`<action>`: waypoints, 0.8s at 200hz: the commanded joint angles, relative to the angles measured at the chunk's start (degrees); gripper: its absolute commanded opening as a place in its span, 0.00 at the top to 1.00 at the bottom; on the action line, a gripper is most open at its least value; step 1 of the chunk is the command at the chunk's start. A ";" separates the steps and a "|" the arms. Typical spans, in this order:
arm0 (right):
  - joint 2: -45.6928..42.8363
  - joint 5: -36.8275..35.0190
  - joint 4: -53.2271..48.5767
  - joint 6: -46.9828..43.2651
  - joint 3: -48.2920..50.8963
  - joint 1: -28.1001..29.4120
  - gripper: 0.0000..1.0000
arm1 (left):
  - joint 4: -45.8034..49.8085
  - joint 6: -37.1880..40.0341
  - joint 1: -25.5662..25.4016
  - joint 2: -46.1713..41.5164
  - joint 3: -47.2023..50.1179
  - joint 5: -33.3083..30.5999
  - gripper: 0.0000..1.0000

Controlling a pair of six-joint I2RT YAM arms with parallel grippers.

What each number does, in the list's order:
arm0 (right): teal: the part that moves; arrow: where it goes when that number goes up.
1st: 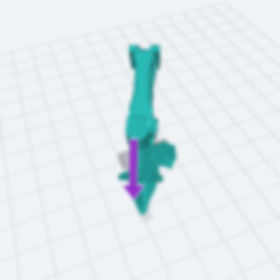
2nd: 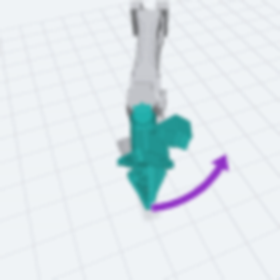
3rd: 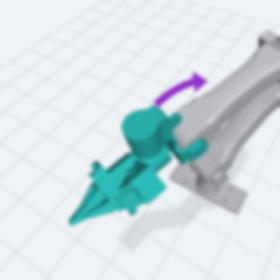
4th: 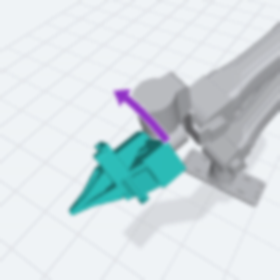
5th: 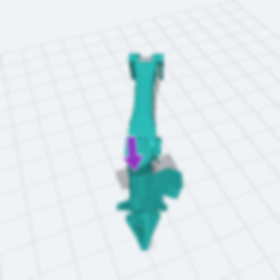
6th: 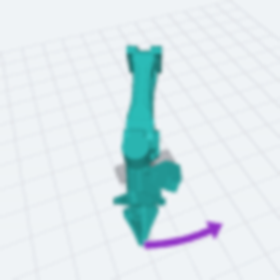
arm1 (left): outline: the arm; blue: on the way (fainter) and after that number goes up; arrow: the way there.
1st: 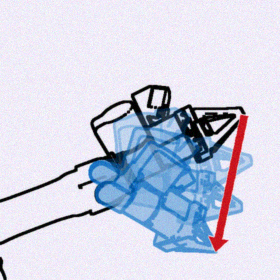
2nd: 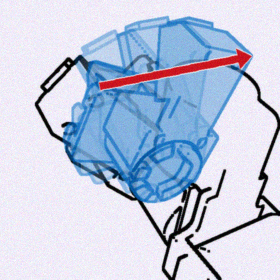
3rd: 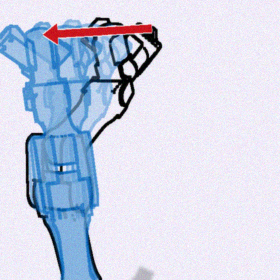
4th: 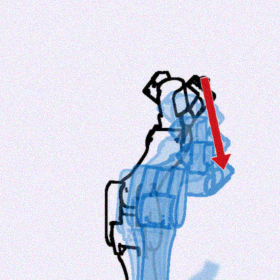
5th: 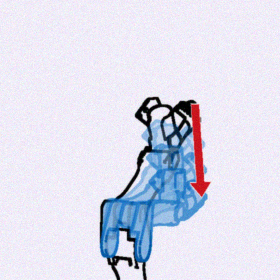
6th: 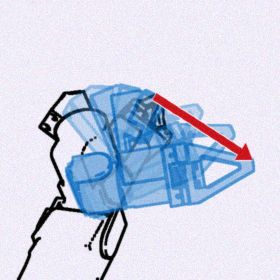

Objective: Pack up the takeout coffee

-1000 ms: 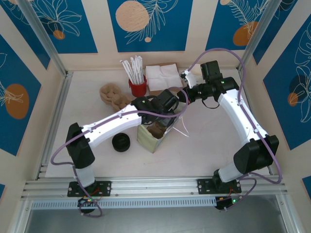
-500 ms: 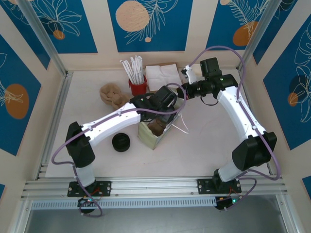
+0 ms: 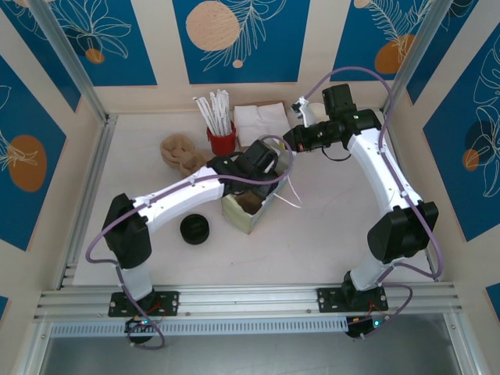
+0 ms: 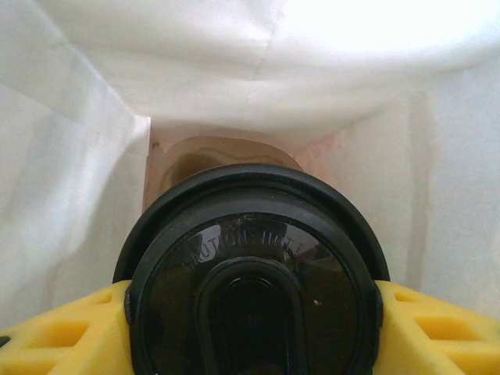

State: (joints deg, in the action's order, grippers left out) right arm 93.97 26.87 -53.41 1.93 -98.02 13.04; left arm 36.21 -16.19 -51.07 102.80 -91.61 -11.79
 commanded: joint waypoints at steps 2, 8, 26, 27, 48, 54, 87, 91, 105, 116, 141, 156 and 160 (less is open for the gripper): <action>0.09 3.22 -0.38 0.12 -0.57 -0.30 1.00 | -1.32 -1.49 2.00 -2.19 0.58 1.48 0.37; -0.16 3.55 -0.23 0.22 -0.25 -0.36 1.00 | -1.63 -1.35 2.15 -2.38 0.56 1.59 0.37; -1.60 4.83 1.51 0.43 1.49 -0.38 1.00 | -2.28 0.03 2.28 -2.70 0.46 2.09 0.37; -1.69 4.89 1.57 0.48 1.59 -0.38 1.00 | -2.23 0.11 2.28 -2.70 0.38 2.15 0.37; -3.77 6.46 4.06 0.53 4.28 -0.09 1.00 | -1.92 0.68 2.16 -2.57 0.14 2.30 0.37; -4.32 6.50 4.59 0.46 5.14 0.09 1.00 | -2.01 0.71 2.18 -2.64 0.37 2.30 0.37; -5.34 6.80 5.27 1.14 7.26 0.47 1.00 | -1.09 1.45 1.47 -1.91 0.07 2.25 0.37; -5.33 6.78 5.26 1.00 7.31 0.55 1.00 | -0.66 1.51 1.35 -1.54 -0.31 2.10 0.37; -5.20 6.44 5.56 0.96 7.31 0.74 1.00 | 1.31 1.51 0.89 -0.35 -1.63 1.22 0.38; -4.82 6.28 5.79 1.02 7.01 0.83 1.00 | 2.15 0.94 0.77 0.15 -2.22 0.75 0.38; -2.61 5.61 5.28 2.32 5.56 0.75 1.00 | 5.21 -0.54 0.76 1.50 -4.66 0.02 0.37; -1.14 3.11 4.77 4.65 3.81 0.54 0.91 | 8.28 -1.53 0.75 2.90 -7.38 0.48 0.37; -0.66 1.91 4.30 5.43 3.04 0.51 0.88 | 8.82 -1.88 0.77 3.05 -7.88 0.58 0.37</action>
State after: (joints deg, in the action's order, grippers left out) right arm 90.96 30.72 -48.29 3.68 -91.72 13.47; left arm 39.86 -16.21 -49.95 103.74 -94.94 -10.76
